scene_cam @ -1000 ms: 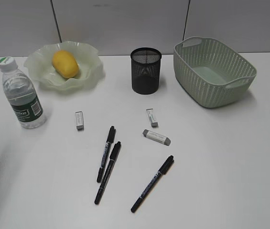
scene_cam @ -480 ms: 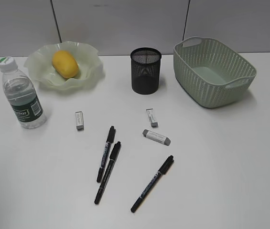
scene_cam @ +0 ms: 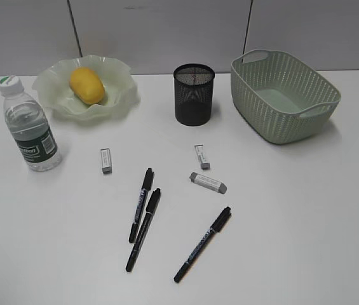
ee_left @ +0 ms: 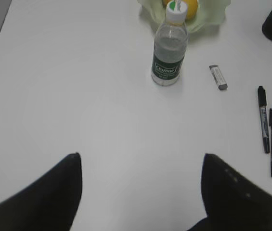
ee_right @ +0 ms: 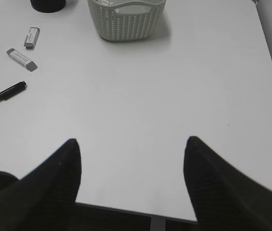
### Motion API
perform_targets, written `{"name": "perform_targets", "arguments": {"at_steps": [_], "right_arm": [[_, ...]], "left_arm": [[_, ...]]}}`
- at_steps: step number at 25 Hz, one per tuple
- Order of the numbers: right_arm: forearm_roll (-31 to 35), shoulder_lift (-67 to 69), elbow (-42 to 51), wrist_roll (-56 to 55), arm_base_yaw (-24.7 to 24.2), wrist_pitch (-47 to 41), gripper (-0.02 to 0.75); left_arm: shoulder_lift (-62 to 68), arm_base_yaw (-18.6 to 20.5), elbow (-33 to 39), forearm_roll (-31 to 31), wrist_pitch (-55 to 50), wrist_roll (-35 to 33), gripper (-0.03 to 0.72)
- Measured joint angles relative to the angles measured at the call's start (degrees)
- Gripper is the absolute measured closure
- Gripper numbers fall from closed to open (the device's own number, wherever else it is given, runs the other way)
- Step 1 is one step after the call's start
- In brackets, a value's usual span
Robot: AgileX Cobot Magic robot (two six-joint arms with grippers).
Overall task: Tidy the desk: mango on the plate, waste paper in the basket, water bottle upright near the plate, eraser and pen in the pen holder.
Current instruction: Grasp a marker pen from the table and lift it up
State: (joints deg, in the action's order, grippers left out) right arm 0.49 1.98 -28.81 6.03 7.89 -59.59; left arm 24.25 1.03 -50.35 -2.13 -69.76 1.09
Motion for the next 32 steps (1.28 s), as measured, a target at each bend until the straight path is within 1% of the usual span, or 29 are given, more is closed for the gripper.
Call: {"name": "perform_targets", "arguments": {"at_steps": [2,4,9,15,32], "right_arm": [[0.0,0.0,0.0,0.0,0.0,0.0,0.209],[0.0,0.0,0.0,0.0,0.0,0.0,0.209],[0.0,0.0,0.0,0.0,0.0,0.0,0.209],[0.0,0.0,0.0,0.0,0.0,0.0,0.209],[0.0,0.0,0.0,0.0,0.0,0.0,0.209]], "left_arm": [[-2.8,0.0,0.2,-0.6,0.1,-0.1,0.111],[-6.3,0.0,2.2,-1.5,1.8,-0.4,0.113],[-14.0,0.0,11.7,-2.0,4.7,-0.7,0.114],[-23.6,0.0,19.4,-2.9,7.4,-1.1,0.115],[-24.7,0.0,20.1,-3.3,8.2,-1.5,0.116]]}}
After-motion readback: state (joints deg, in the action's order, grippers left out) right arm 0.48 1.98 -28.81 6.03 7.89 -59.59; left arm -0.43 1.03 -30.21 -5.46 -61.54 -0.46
